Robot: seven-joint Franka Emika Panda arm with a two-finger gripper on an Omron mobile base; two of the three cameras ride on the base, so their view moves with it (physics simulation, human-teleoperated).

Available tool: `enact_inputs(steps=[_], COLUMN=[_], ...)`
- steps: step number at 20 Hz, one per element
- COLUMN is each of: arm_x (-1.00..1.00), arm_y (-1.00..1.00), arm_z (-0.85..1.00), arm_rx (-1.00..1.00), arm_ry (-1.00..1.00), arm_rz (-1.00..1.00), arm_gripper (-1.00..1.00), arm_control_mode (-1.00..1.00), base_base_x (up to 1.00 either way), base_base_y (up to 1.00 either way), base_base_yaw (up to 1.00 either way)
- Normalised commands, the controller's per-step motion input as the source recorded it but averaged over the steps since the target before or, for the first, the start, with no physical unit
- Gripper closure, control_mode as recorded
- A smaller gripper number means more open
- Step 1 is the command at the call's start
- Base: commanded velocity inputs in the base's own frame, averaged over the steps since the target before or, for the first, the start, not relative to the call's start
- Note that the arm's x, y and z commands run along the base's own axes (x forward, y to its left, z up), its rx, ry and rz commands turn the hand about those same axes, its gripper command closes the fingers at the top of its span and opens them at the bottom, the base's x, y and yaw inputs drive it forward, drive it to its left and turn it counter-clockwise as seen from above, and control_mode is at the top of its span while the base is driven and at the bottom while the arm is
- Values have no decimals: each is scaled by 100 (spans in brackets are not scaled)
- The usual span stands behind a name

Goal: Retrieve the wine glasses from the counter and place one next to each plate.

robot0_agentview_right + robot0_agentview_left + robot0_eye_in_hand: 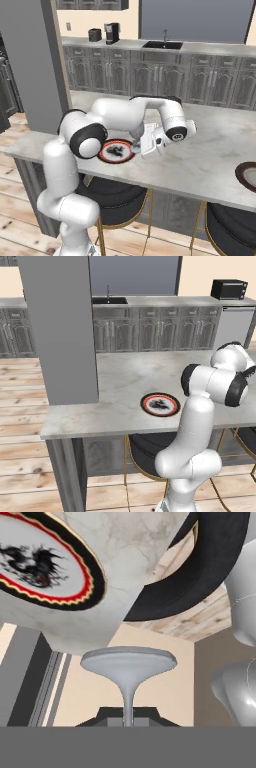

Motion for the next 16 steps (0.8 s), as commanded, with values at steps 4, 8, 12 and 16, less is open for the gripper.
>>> enact_inputs(steps=[4,8,12,16], arm_x=[10,0,0,1], arm_y=[0,0,0,0], arm_z=[-14,-24,-20,-18], arm_rx=[0,0,0,0], arm_ry=[0,0,0,0], arm_rz=[0,0,0,0], arm_gripper=[100,100,100,100], arm_control_mode=[-100,-100,-100,-100], base_base_x=[0,0,0,0], base_base_y=[0,0,0,0], base_base_yaw=[0,0,0,0])
